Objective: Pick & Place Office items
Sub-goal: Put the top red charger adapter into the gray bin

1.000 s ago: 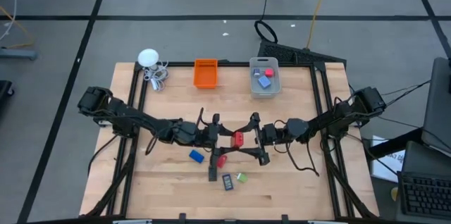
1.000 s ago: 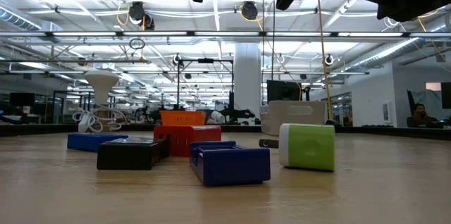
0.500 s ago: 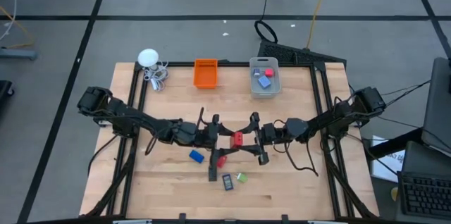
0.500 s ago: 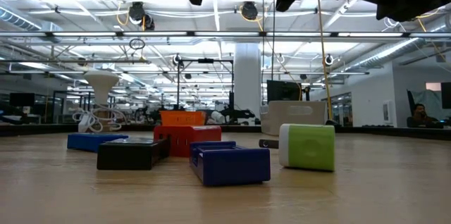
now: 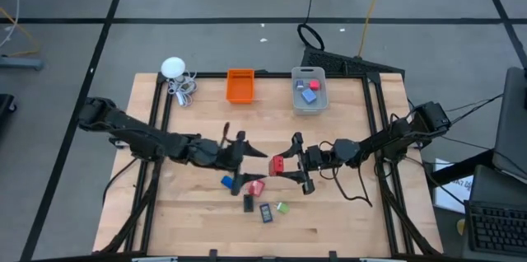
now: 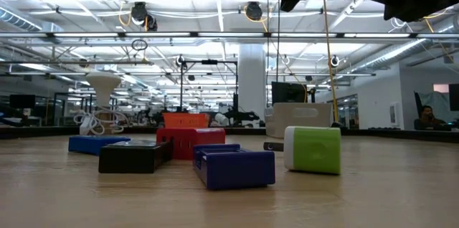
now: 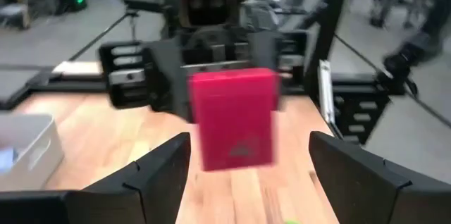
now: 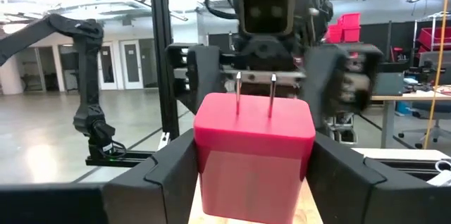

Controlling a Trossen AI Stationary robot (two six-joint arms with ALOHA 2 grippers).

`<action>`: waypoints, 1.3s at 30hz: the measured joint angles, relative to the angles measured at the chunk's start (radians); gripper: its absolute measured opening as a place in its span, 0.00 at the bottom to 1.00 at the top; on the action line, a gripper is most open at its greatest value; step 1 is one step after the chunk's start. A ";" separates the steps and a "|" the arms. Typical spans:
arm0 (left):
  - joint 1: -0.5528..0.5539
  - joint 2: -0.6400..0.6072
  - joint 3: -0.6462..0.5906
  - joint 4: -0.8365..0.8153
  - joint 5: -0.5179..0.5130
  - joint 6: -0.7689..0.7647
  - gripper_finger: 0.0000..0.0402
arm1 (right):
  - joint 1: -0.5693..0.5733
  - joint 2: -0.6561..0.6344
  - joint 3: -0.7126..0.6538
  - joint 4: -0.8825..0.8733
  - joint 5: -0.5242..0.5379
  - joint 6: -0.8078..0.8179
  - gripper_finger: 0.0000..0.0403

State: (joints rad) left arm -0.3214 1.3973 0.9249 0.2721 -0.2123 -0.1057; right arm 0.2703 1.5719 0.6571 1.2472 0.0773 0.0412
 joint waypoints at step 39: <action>-0.072 -1.057 -0.796 -0.059 -0.231 0.011 0.73 | -0.156 -0.548 -0.392 -0.326 0.395 0.128 0.53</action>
State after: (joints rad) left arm -0.3935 0.3404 0.1289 0.2134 -0.4431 -0.0949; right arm 0.1138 1.0237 0.2650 0.9213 0.4721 0.1694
